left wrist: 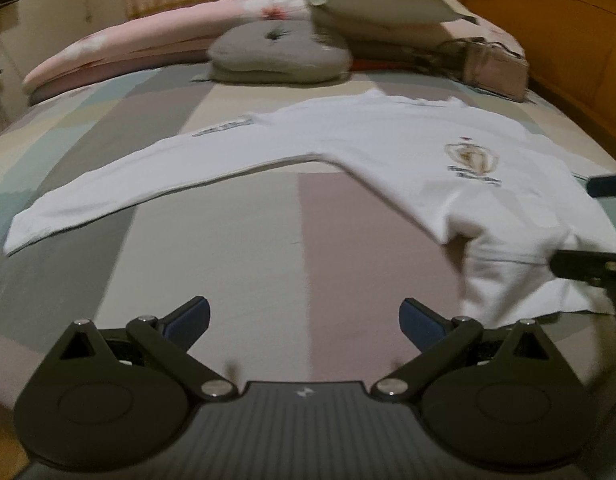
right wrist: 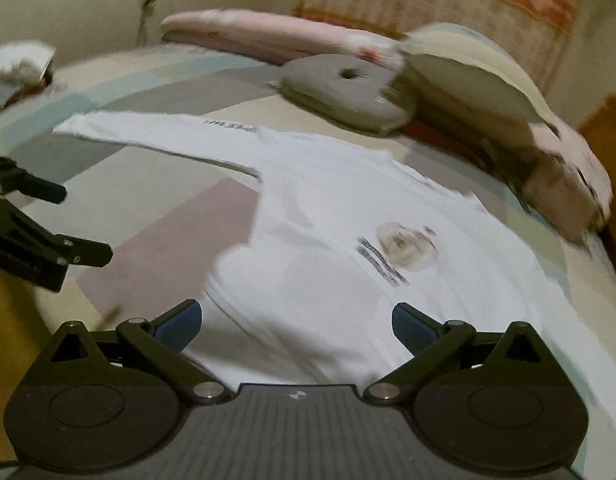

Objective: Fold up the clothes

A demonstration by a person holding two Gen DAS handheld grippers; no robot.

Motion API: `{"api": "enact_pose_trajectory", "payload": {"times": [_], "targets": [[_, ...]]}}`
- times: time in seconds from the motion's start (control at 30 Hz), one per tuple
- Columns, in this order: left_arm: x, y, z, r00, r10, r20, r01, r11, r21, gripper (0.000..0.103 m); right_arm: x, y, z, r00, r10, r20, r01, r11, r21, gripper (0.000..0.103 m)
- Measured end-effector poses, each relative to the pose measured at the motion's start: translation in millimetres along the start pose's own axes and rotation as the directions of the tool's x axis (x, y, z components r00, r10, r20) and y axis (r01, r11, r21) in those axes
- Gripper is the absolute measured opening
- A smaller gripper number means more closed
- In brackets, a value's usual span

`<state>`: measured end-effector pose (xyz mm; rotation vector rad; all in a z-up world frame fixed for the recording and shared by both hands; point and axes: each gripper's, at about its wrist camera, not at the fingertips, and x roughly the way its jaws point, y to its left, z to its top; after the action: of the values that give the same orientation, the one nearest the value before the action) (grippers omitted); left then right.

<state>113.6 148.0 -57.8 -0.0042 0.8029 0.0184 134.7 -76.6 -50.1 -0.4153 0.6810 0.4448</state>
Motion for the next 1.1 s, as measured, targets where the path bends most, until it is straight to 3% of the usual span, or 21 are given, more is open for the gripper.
{"api": "enact_pose_trajectory", "payload": {"times": [0.17,0.3,0.63,0.77,0.93,1.1], "targets": [[0,20,-10,1.0,0.006,-0.007,-0.006,0.998,-0.055,0.101,39,28,23,0.998,-0.021,-0.051,0.017,0.997,-0.074,0.103],[-1,25,-16,1.0,0.006,-0.012,-0.007,0.997,-0.072,0.101,64,28,19,0.988,-0.11,-0.111,0.097,0.989,-0.115,0.103],[3,13,-15,1.0,-0.029,-0.011,0.028,0.997,-0.069,0.101,36,-62,8,0.986,-0.141,-0.092,0.15,0.983,0.102,0.103],[3,4,-14,0.999,-0.041,-0.014,0.041,0.998,-0.044,0.101,42,-106,6,0.985,-0.148,-0.088,0.163,0.964,0.209,0.103],[7,-4,-13,0.998,-0.049,-0.03,0.048,0.998,-0.032,0.101,64,-159,2,0.98,-0.143,-0.14,0.182,0.928,0.325,0.103],[11,-12,-12,0.997,-0.058,-0.047,0.057,0.998,-0.021,0.101,57,-186,-3,0.963,-0.216,-0.16,0.26,0.896,0.36,0.103]]}}
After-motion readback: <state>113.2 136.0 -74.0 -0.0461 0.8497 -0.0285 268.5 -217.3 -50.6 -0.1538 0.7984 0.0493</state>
